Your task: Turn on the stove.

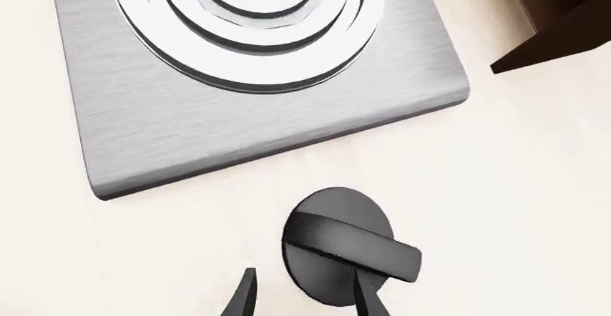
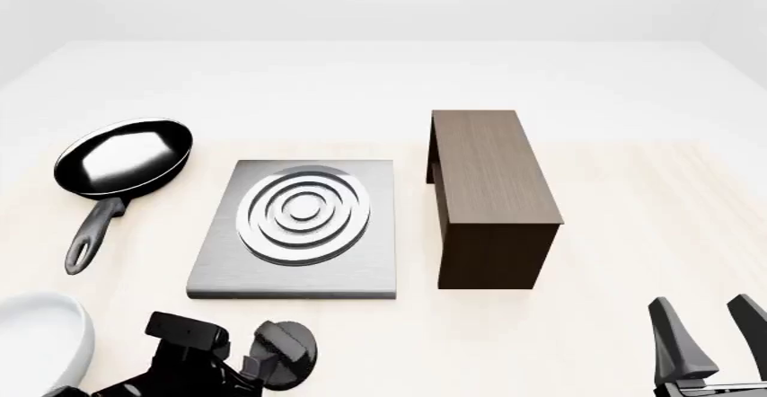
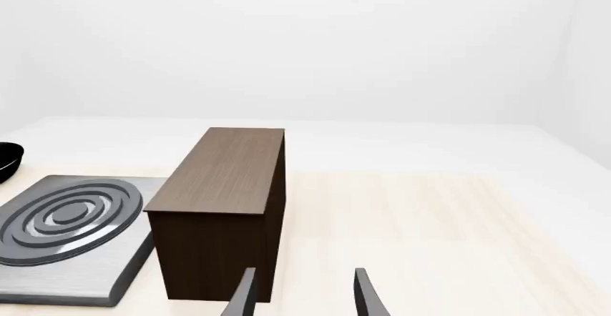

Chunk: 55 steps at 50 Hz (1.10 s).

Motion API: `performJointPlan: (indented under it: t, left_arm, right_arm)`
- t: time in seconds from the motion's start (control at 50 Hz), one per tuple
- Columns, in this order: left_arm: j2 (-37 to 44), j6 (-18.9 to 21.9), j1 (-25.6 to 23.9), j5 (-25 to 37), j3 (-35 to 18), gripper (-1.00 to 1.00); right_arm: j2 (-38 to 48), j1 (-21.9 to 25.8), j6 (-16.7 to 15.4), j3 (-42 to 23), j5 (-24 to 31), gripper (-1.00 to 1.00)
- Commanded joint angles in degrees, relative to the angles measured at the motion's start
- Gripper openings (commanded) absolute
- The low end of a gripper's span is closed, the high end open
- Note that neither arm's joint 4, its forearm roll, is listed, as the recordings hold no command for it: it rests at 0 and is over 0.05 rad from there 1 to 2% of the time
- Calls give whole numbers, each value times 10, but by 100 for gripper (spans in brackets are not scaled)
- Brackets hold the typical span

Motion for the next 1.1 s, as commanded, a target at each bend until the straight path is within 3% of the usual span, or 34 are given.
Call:
performJointPlan:
  t: [0.02, 0.76, 1.1]
  left_arm:
    - [4, -3, -10, 2, -8, 100]
    - [12, -16, -20, -9, -9, 100]
    - [-45, -13, -11, 25, 12, 100]
  right_arm:
    - [0, 0, 0, 0, 0, 100]
    - [0, 0, 0, 0, 0, 100]
    - [0, 0, -1, 0, 0, 100]
